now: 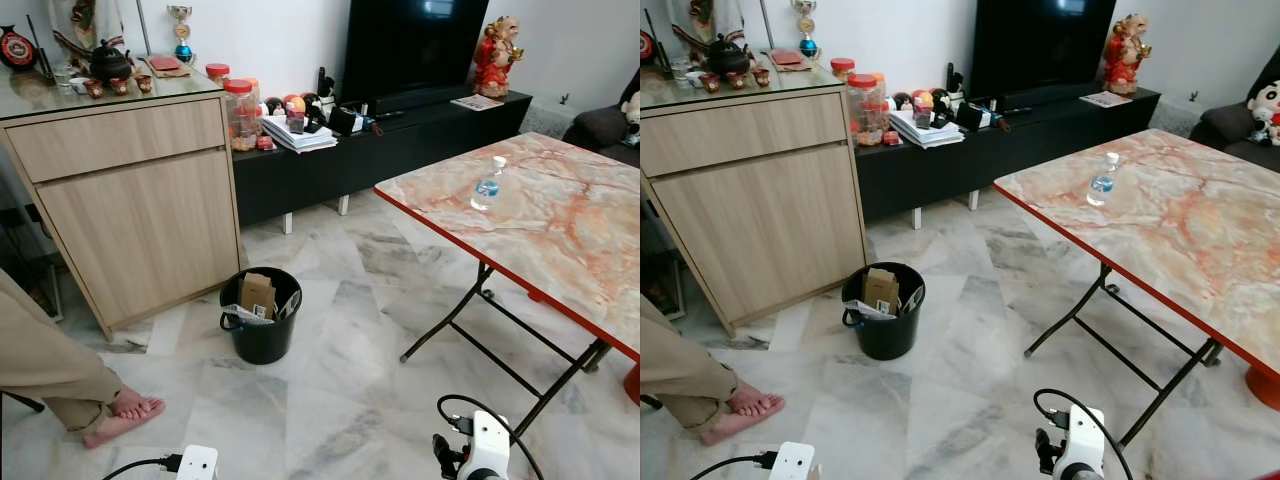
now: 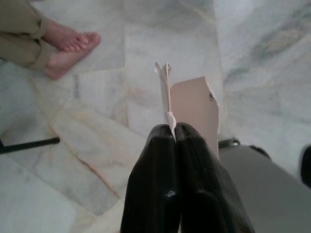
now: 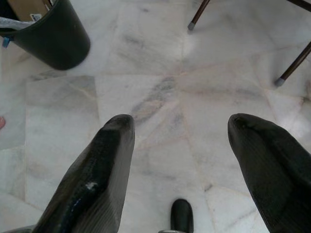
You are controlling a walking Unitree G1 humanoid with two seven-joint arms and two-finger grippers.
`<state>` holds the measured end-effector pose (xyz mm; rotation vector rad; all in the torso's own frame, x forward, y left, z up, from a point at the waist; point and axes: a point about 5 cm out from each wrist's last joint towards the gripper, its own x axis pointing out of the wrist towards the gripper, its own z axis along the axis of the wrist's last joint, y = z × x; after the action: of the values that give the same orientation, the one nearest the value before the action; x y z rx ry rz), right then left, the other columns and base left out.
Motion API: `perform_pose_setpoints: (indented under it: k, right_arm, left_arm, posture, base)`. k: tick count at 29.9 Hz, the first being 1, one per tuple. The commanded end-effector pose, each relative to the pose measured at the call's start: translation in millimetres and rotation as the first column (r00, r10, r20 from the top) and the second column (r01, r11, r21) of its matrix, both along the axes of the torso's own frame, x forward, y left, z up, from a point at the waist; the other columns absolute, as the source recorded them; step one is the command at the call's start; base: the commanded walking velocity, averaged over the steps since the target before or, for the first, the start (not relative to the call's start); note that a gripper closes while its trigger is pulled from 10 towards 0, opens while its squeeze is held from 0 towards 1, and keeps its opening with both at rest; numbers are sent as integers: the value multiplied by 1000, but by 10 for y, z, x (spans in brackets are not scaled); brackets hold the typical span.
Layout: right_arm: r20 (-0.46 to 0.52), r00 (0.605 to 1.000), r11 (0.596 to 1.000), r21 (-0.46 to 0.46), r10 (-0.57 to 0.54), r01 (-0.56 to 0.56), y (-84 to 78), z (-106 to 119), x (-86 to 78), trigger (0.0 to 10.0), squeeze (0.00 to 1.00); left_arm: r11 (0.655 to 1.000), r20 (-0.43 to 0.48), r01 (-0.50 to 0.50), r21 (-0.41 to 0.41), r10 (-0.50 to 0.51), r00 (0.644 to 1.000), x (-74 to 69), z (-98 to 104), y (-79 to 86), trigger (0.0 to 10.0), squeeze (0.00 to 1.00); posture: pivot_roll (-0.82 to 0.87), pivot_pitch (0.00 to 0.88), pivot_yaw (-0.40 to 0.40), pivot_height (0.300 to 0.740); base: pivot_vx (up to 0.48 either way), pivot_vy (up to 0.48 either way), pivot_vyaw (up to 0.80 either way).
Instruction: Picking trash to rubbish bin
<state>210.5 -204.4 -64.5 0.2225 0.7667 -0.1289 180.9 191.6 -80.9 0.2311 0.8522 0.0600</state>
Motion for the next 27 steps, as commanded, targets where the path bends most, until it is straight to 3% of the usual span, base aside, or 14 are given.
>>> perform_pose_setpoints:
  k: [1,4,9,27]
  right_arm:
    - [-1,1000,1000,-4,-20,20,-24,5,5,10000,0]
    - [-6,1000,1000,-23,-18,18,-33,-2,-11,10000,0]
    - [-14,999,999,-10,-35,35,-35,-14,-30,10000,0]
    - [-7,1000,999,-22,-31,30,-70,-1,-21,10000,0]
  left_arm:
    - [1000,-42,10,18,-9,999,-66,-38,17,10000,0]
    - [999,-74,16,35,-14,997,-111,-62,33,10000,0]
    - [998,-106,-1,60,8,994,-150,-84,47,10000,0]
    - [997,-120,-24,70,32,992,-187,-97,71,10000,0]
  posture:
    - [-3,0,-30,740]
    - [-1,0,-29,740]
    - [2,0,-35,740]
    - [15,15,-52,740]
  base:
    - [0,0,0]
    - [200,0,0]
    - [393,0,696]
    - [378,0,0]
